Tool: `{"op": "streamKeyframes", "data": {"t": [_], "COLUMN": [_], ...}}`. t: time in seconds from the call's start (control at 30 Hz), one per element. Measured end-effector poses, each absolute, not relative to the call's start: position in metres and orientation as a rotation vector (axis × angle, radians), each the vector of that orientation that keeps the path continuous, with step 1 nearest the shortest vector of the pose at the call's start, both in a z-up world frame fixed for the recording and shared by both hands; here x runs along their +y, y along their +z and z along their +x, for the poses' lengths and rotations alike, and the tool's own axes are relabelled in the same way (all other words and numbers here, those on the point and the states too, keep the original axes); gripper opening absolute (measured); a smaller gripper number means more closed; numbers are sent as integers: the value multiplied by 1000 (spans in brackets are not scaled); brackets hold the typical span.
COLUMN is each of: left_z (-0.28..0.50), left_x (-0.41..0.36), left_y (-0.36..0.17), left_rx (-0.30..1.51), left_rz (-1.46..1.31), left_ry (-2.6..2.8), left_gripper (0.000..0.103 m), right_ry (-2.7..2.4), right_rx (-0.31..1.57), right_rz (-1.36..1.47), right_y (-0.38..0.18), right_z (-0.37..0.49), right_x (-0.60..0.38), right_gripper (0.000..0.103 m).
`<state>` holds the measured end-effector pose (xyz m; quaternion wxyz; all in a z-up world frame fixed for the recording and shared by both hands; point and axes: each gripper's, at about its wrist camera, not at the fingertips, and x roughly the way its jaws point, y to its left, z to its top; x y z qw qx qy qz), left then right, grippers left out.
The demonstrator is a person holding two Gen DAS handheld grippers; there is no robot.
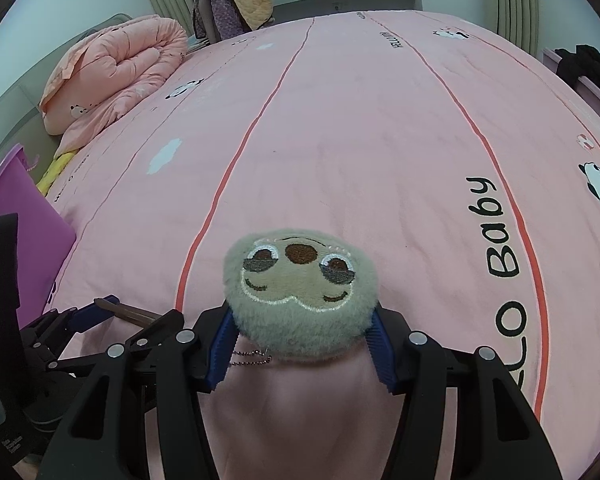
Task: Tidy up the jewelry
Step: 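Grasp the sloth keychain with the right tool while the left tool grasps the brown clip, then carry the brown clip and sloth keychain over the purple tub with both tools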
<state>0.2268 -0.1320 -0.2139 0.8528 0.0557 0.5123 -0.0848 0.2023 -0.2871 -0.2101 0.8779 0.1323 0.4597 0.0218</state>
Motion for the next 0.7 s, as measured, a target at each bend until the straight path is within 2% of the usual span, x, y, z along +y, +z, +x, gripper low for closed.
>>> {"op": "streamKeyframes", "data": {"t": [0.07, 0.43, 0.7], "left_z": [225, 211, 183], "left_x": [-134, -122, -95], "left_y": [-212, -202, -169], "left_rx": [1081, 1099, 1056], "left_rz": [121, 80, 54], "left_ry": [-187, -194, -190], "left_gripper": [67, 67, 67], "right_ry": [44, 49, 77], "right_rx": [961, 950, 932], "right_rz": [274, 275, 275], "right_y": [-209, -197, -176], "right_z": [200, 187, 161], "right_x": [-287, -284, -268], "right_gripper": [55, 55, 55]}}
